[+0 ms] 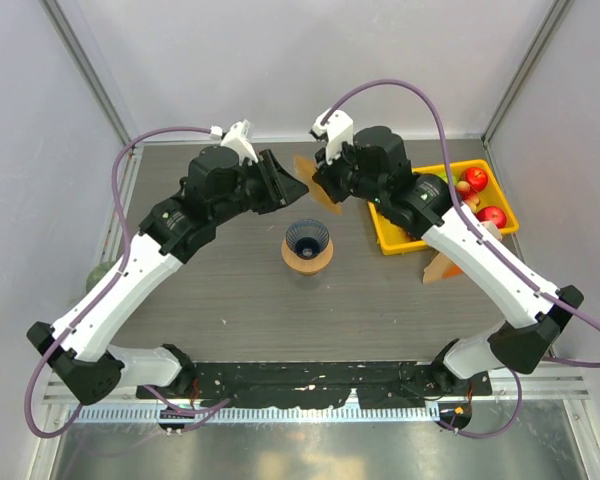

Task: Place the coffee filter in the dripper
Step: Place the coffee filter in the coffee dripper.

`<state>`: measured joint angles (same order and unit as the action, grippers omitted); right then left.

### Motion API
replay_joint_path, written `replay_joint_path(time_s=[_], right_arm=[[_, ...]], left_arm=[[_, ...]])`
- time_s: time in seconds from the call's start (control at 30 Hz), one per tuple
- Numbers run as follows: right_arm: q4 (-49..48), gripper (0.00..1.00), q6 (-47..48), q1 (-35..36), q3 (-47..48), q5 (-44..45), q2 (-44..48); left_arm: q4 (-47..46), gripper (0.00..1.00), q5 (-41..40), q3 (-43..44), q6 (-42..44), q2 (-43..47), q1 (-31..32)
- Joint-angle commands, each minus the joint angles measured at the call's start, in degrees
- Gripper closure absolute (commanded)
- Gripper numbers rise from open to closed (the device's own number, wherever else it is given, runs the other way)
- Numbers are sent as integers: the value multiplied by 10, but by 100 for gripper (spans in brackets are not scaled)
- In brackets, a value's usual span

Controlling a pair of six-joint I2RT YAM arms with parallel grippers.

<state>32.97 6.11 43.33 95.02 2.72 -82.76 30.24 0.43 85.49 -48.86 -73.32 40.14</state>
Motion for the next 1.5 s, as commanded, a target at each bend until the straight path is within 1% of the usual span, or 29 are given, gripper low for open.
replay_joint_path(time_s=[0.0, 0.07, 0.1, 0.13, 0.17, 0.2, 0.23, 0.3, 0.33, 0.37, 0.4, 0.43, 0.47, 0.53, 0.63, 0.73, 0.83, 0.9, 0.97, 1.13, 1.17, 1.27, 1.3, 1.43, 1.47], right_arm=[[-19, 95, -42, -44, 8, -99, 23], [-20, 95, -60, -75, -1, -161, 37], [-26, 95, -89, -97, -11, -220, 44], [-33, 95, -101, -110, -16, -249, 57], [-62, 95, -136, -130, -36, -330, 70], [-82, 95, -161, -141, -60, -375, 79], [-121, 95, -200, -155, -69, -427, 92], [-169, 94, -238, -156, -90, -496, 105], [-180, 95, -248, -155, -99, -510, 108], [-193, 95, -260, -155, -101, -533, 115], [-200, 95, -264, -154, -105, -540, 117], [-213, 95, -274, -154, -106, -559, 118], [-224, 95, -279, -154, -106, -572, 118], [-251, 95, -299, -153, -111, -589, 120], [-272, 95, -316, -147, -112, -603, 120], [-289, 95, -322, -137, -124, -608, 125], [-299, 95, -325, -134, -133, -613, 131], [-299, 95, -320, -131, -135, -613, 132], [-301, 95, -318, -131, -138, -615, 136], [-303, 95, -320, -131, -144, -621, 143], [-304, 95, -321, -132, -143, -626, 144], [-303, 95, -323, -131, -145, -634, 145], [-303, 95, -323, -132, -144, -639, 144], [-300, 95, -324, -132, -145, -650, 140], [-295, 95, -323, -131, -145, -650, 137]], left_arm=[[-67, 43, 92, -18, 103, 69, -13], [-91, 22, 137, -49, 165, 111, -32], [-118, 16, 177, -72, 191, 132, -47], [-135, 12, 208, -92, 219, 162, -65], [-148, 8, 235, -113, 244, 182, -86], [-154, 6, 264, -127, 268, 193, -102], [-150, 7, 291, -133, 299, 198, -120], [-134, 12, 341, -137, 345, 198, -148], [-126, 16, 380, -135, 370, 191, -160], [-115, 18, 434, -131, 395, 186, -164], [-100, 19, 465, -125, 427, 180, -165], [-101, 20, 491, -123, 427, 174, -165], [-106, 21, 501, -122, 418, 169, -164], [-109, 25, 510, -115, 401, 153, -161], [-130, 28, 513, -108, 374, 137, -159], [-161, 34, 537, -104, 352, 130, -147], [-175, 41, 539, -106, 350, 126, -125], [-193, 42, 543, -107, 334, 122, -118], [-210, 46, 550, -111, 317, 118, -116], [-233, 69, 577, -113, 298, 109, -115], [-236, 71, 581, -116, 294, 110, -115], [-247, 72, 588, -124, 293, 114, -114], [-250, 75, 590, -126, 292, 114, -114], [-260, 96, 597, -131, 292, 116, -112], [-265, 99, 595, -131, 292, 117, -111]])
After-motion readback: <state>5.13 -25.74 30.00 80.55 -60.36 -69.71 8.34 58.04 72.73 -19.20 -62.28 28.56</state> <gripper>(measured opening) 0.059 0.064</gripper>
